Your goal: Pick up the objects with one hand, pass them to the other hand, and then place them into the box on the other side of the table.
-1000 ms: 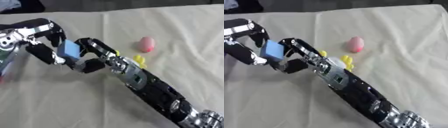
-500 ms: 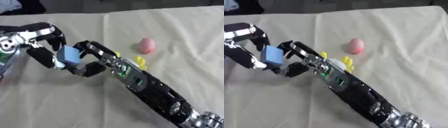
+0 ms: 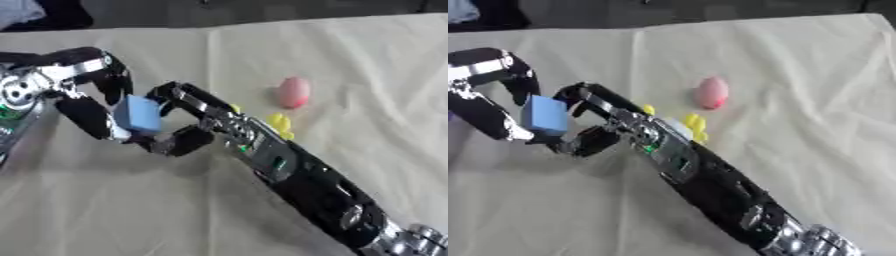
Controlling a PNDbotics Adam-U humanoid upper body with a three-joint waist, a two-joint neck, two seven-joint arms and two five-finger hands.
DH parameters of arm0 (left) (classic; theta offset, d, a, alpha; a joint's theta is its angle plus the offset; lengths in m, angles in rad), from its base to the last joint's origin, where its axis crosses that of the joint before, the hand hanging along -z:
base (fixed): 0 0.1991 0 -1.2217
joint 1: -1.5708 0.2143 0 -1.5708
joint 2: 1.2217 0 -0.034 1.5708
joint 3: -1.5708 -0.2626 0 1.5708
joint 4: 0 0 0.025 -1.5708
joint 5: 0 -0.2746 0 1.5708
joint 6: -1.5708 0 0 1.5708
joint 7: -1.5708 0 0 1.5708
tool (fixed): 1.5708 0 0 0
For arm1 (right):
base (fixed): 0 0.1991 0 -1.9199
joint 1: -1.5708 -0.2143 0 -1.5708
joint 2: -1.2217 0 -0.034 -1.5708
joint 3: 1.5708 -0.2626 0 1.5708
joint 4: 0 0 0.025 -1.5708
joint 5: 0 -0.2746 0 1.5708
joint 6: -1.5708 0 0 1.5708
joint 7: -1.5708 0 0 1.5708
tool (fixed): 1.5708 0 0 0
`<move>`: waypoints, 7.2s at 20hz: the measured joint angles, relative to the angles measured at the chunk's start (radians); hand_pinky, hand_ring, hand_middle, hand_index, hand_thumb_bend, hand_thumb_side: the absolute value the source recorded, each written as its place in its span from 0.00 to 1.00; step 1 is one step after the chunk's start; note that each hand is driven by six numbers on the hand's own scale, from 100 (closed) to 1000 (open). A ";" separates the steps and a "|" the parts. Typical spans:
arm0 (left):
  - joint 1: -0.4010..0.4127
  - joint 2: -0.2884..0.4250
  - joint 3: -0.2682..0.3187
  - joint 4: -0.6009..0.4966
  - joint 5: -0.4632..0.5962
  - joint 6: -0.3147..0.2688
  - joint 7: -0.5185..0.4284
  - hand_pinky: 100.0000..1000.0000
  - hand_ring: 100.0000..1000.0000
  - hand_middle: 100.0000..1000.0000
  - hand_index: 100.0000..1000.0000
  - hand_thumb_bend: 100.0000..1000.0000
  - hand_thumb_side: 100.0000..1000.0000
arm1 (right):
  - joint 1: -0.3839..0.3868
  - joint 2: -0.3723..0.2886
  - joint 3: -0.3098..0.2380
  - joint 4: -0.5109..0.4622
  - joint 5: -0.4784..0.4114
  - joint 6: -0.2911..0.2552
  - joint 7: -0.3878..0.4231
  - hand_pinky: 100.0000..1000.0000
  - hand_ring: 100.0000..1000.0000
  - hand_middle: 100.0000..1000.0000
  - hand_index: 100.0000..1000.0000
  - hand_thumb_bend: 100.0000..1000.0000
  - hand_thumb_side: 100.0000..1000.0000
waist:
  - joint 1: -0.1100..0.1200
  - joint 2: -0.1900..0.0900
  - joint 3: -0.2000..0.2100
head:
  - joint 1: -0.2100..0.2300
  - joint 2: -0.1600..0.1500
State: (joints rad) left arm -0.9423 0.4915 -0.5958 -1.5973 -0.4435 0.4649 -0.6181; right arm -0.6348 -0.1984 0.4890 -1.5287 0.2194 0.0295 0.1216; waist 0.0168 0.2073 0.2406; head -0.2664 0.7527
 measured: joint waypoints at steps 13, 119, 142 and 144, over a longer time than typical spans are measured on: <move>0.002 0.000 0.000 -0.023 -0.049 -0.002 0.017 0.69 0.43 0.28 0.32 0.60 0.00 | 0.001 -0.010 -0.001 -0.012 0.047 -0.020 0.057 0.72 0.80 0.74 0.87 0.32 0.00 | 0.000 -0.004 0.000 | 0.001 -0.007; -0.009 -0.025 0.015 0.008 -0.111 -0.007 -0.073 0.68 0.42 0.11 0.22 0.42 0.00 | 0.006 0.010 0.012 0.030 -0.036 -0.043 -0.030 0.75 0.84 0.80 0.92 0.29 0.11 | 0.000 -0.004 0.000 | -0.013 -0.018; 0.075 0.080 0.158 -0.137 -0.094 0.042 0.005 0.69 0.40 0.09 0.20 0.43 0.00 | 0.021 -0.001 -0.013 0.037 0.023 0.017 -0.058 0.75 0.84 0.81 0.92 0.26 0.16 | 0.000 -0.004 0.002 | -0.028 -0.023; 0.093 0.103 0.173 -0.156 -0.090 0.049 0.019 0.69 0.39 0.09 0.20 0.43 0.00 | 0.026 -0.001 -0.014 0.037 0.023 0.023 -0.063 0.75 0.84 0.81 0.92 0.26 0.16 | 0.000 -0.004 0.002 | -0.034 -0.024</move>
State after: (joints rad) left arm -0.8491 0.5947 -0.4226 -1.7529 -0.5330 0.5138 -0.5991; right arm -0.6089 -0.1998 0.4754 -1.4916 0.2420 0.0525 0.0591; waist 0.0168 0.2033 0.2430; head -0.3008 0.7290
